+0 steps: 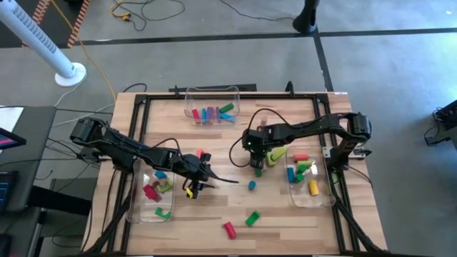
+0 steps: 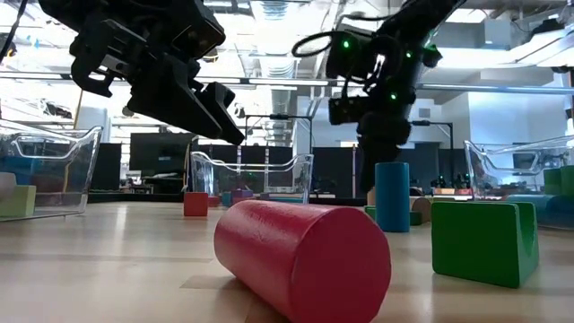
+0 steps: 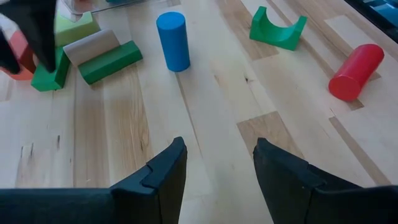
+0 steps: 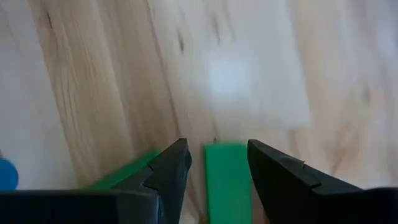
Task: Sort blocks by size
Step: Put the green rectangular block into the top transparent bin
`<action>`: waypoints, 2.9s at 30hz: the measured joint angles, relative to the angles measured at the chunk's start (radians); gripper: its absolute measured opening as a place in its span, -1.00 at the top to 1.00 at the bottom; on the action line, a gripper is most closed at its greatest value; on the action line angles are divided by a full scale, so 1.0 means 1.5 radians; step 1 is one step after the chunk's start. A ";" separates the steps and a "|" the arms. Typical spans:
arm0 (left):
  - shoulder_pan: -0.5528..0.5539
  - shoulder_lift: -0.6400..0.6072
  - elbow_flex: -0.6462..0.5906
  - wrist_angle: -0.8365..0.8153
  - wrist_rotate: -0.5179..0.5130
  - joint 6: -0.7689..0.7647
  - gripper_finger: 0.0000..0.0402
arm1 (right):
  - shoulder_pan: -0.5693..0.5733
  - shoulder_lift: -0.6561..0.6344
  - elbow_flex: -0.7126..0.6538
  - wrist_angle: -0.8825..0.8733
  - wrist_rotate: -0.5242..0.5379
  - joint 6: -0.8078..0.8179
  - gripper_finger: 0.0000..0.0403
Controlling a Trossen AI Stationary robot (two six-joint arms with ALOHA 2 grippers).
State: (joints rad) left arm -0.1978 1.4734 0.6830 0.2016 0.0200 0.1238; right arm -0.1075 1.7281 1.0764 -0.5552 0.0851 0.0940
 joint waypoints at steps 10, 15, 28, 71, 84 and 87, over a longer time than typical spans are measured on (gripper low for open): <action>0.000 0.000 -0.001 0.010 0.000 0.000 0.11 | -0.008 0.064 0.011 -0.003 0.000 -0.031 -0.03; 0.000 0.000 -0.001 0.019 0.000 0.005 0.11 | -0.018 0.084 0.009 -0.011 -0.006 -0.034 -0.03; 0.000 0.000 -0.001 0.018 0.000 0.006 0.11 | -0.021 0.078 0.017 -0.014 -0.007 -0.044 -0.11; 0.000 0.000 0.000 -0.005 0.000 0.005 0.11 | -0.040 0.076 0.019 -0.157 0.020 -0.008 0.04; 0.000 0.000 0.000 -0.006 0.000 0.010 0.11 | -0.011 0.075 0.018 -0.153 0.034 -0.023 0.60; 0.000 0.000 0.000 -0.006 0.000 0.024 0.11 | 0.000 0.070 0.017 -0.150 0.035 -0.023 0.60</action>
State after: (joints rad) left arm -0.1978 1.4738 0.6830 0.1929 0.0200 0.1592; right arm -0.1074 1.8329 1.1024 -0.7797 0.1374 0.0601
